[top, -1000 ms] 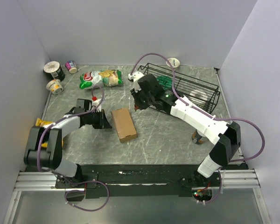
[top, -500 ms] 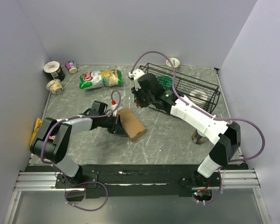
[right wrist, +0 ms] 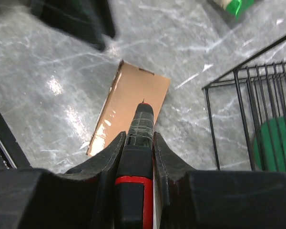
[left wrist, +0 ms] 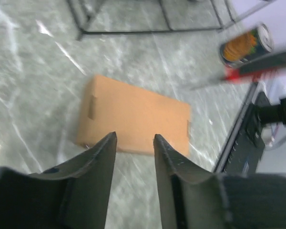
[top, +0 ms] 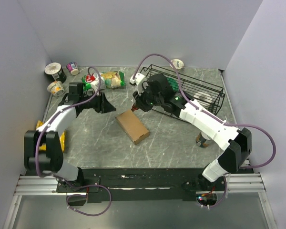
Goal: Unpack the express box
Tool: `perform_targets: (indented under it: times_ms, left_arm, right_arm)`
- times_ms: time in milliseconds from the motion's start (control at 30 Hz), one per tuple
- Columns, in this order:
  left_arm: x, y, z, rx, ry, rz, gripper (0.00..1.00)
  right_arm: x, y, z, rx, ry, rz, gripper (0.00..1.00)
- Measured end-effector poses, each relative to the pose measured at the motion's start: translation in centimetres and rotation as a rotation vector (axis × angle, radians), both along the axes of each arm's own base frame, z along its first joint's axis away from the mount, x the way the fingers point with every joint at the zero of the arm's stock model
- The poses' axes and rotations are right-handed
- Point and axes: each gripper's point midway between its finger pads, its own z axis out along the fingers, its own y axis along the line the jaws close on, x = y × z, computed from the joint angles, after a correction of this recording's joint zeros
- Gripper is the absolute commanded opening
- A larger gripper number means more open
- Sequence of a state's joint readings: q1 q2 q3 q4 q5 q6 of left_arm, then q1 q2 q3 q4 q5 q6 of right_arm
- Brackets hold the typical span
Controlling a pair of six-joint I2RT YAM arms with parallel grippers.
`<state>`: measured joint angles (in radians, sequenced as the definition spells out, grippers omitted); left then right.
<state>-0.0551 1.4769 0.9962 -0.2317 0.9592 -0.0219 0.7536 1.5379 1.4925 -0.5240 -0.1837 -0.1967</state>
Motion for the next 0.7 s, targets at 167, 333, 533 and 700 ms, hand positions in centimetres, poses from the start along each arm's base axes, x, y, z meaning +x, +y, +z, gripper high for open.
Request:
perform_targets:
  times_ms: [167, 333, 533, 700]
  left_arm:
    - [3.9, -0.2, -3.7, -0.014, 0.106, 0.070, 0.47]
    - [4.8, -0.1, -8.1, -0.002, 0.241, 0.115, 0.48]
    - [3.5, -1.3, -8.2, -0.017, 0.282, 0.065, 0.47]
    - [-0.3, -3.4, -8.8, -0.003, 0.351, 0.002, 0.45]
  right_arm:
    - [-0.1, 0.1, 0.8, 0.011, -0.020, 0.020, 0.00]
    - [-1.2, -0.6, 1.5, 0.018, -0.035, 0.044, 0.00]
    - [-3.2, -2.3, 2.3, 0.027, -0.063, 0.065, 0.00]
    - [-4.0, -3.0, 2.4, 0.029, -0.078, 0.074, 0.00]
